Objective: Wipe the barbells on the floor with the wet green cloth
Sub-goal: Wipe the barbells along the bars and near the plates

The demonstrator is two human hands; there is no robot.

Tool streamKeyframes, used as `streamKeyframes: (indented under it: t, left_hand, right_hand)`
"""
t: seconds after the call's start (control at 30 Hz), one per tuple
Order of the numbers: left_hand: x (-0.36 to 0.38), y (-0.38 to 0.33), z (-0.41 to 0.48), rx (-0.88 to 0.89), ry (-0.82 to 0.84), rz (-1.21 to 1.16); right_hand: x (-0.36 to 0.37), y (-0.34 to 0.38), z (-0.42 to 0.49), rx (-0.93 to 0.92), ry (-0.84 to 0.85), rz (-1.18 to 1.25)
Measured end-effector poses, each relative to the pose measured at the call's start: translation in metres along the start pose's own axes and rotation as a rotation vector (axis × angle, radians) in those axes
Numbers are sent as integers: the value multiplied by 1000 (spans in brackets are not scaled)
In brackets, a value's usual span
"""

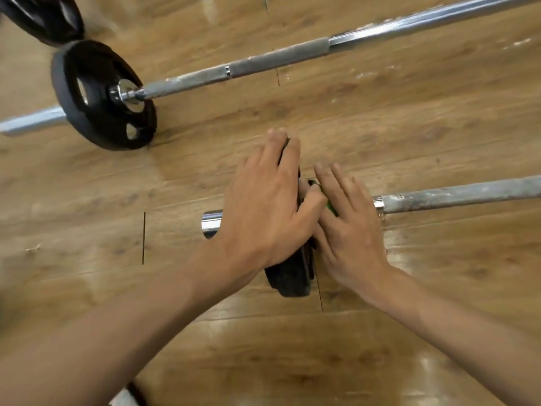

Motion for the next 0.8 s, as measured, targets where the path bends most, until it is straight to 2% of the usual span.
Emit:
streamKeyframes:
  t: [0.17,0.3,0.37,0.4,0.5,0.53,0.67,0.73,0.8]
  left_hand:
    - [3,1,0,78,135,37]
    - [-2,3,0,124,101,95]
    - [0,-2,-2,148,68,87]
    - [1,-4,-3,162,59,88]
    - [2,-3,-7,179,20,63]
    - [1,-4,-8,189,10,58]
    - [1,-8,-11,245,-6,47]
    - [1,-6,-13,267,-22,21]
    - [3,-6,-17,294,-21,33]
  right_hand:
    - [7,-10,21,231,51,35]
    - [4,9,-19,31,11,30]
    - [4,5,-18,-12,32,-44]
    - [3,4,-5,14,42,-75]
    - [14,-20,32,308,163,-65]
    - [14,-20,34,335,160,-62]
    - [4,9,-18,121,54,-106]
    - [2,16,-40,37,99,-169]
    - [3,8,-26,78,156,-189]
Point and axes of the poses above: each hand's wrist, its own z-axis towards the middle knuckle, its own x-axis out of the palm, y = z × x, the point moved 9 cm from there along z, towards the middle knuckle, and after that the axes turned 5 degrees about z, right-handed, at the moved point
